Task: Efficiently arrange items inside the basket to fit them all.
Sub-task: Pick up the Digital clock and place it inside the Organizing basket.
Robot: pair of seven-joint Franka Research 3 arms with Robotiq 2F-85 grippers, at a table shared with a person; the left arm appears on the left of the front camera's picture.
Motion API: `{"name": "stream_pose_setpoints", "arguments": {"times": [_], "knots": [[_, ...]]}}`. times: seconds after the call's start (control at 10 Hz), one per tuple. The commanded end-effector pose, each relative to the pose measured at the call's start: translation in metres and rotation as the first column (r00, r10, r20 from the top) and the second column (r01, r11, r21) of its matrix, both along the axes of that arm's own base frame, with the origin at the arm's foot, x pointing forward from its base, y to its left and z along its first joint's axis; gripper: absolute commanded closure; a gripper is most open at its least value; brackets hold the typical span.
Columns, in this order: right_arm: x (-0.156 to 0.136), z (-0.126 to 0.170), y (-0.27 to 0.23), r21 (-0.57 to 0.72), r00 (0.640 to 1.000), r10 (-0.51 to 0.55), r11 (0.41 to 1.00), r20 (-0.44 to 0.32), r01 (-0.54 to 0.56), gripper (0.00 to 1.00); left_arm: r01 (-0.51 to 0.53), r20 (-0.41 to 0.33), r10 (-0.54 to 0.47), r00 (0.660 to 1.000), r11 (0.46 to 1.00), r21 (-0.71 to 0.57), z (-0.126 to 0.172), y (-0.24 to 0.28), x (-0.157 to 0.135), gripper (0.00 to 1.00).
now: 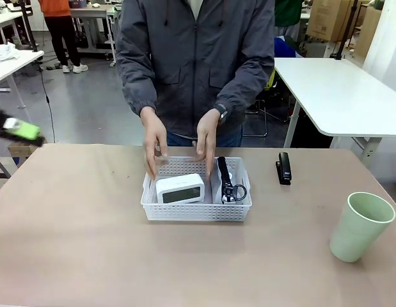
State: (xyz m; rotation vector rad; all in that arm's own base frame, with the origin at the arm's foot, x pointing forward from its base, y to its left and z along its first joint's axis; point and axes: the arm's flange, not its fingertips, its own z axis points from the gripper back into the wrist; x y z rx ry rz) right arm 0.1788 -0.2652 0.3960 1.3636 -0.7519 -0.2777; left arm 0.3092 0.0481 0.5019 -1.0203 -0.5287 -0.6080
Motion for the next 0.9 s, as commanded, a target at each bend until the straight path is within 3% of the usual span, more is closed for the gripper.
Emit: {"name": "stream_pose_setpoints", "arguments": {"times": [0.0, 0.2, 0.4, 0.5, 0.6, 0.8], "knots": [[0.002, 0.002, -0.001, -0.006, 0.999, -0.008, 1.0, 0.034, 0.008, 0.0, -0.177, -0.037, 0.174, 0.984, 0.962, -0.208, -0.035, 0.061, -0.004, 0.0], [0.002, 0.002, -0.001, -0.006, 0.999, -0.008, 1.0, 0.034, 0.008, 0.0, -0.502, -0.194, 0.467, 0.863, 0.838, -0.214, -0.075, 0.114, -0.024, 0.0], [0.002, 0.002, -0.001, -0.006, 0.999, -0.008, 1.0, 0.034, 0.008, 0.0, -0.547, -0.216, 0.504, 0.836, 0.793, -0.267, -0.094, 0.128, -0.033, 0.0], [0.002, 0.002, -0.001, -0.006, 0.999, -0.008, 1.0, 0.034, 0.008, 0.0, -0.543, -0.187, 0.51, 0.84, 0.786, -0.294, -0.094, 0.126, -0.03, 0.0], [0.002, 0.002, -0.001, -0.006, 0.999, -0.008, 1.0, 0.034, 0.008, 0.0, -0.541, -0.237, 0.493, 0.837, 0.811, -0.224, -0.09, 0.161, -0.03, 0.0], [0.002, 0.002, -0.001, -0.006, 0.999, -0.008, 1.0, 0.034, 0.008, 0.0, -0.541, -0.237, 0.493, 0.837, 0.811, -0.224, -0.09, 0.161, -0.03, 0.0]]}}
